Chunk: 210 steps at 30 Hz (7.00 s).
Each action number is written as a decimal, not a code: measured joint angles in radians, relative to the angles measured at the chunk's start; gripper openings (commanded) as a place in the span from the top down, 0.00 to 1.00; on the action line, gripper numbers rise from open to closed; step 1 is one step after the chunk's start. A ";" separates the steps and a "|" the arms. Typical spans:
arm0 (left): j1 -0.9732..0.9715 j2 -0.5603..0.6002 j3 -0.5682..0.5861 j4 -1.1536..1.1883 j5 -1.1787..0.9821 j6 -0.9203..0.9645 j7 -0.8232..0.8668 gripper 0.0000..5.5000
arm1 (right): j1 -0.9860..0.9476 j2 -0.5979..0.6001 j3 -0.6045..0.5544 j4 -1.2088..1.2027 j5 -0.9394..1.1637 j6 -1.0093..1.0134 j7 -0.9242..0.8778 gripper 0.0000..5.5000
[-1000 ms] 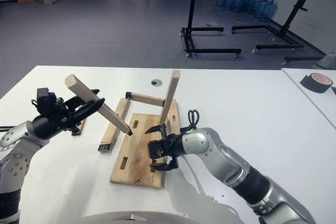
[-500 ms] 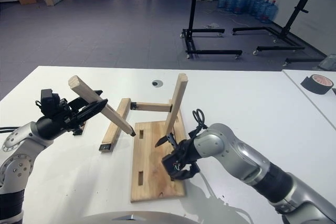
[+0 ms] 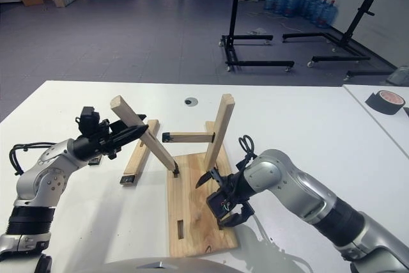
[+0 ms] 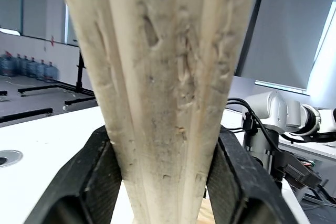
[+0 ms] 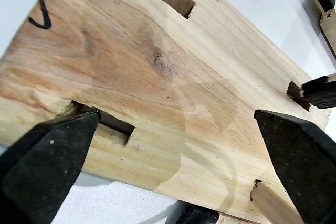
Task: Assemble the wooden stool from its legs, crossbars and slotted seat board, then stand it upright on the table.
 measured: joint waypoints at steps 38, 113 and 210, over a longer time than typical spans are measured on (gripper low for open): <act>-0.194 0.158 -0.117 0.036 0.103 0.161 -0.105 0.63 | 0.017 0.034 -0.009 -0.023 -0.055 0.026 0.000 0.02; -0.281 0.246 -0.228 -0.043 0.228 0.150 -0.166 0.63 | 0.004 0.052 -0.001 -0.010 -0.078 0.000 -0.026 0.02; -0.187 0.115 -0.316 0.071 0.097 -0.020 0.038 0.63 | -0.089 0.424 -0.356 0.002 0.009 -0.019 -0.428 0.02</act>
